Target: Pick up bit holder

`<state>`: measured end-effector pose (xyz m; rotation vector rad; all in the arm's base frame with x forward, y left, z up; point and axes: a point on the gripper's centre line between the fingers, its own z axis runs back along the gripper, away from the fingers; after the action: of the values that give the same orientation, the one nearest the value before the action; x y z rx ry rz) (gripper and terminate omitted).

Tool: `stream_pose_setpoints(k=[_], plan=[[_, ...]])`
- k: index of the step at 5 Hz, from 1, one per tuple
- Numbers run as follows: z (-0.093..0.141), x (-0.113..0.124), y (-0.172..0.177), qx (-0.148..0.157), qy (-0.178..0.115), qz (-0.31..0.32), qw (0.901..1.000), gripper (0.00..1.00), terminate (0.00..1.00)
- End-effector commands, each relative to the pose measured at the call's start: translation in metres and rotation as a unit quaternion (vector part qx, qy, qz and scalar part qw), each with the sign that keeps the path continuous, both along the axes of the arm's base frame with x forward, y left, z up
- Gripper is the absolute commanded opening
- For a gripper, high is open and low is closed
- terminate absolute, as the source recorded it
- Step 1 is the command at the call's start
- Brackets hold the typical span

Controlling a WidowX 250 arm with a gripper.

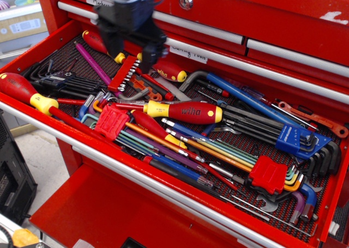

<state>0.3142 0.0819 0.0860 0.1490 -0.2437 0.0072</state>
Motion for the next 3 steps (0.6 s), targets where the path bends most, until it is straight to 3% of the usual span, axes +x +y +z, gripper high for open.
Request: stream_pose_setpoints(k=[1,3], plan=[[-0.013,0.044,0.023,-0.006,-0.058,-0.048,0.9971,1.0,0.0],[-0.036,0.065,0.044,0.017,-0.063,-0.064,0.9959,1.0,0.0]])
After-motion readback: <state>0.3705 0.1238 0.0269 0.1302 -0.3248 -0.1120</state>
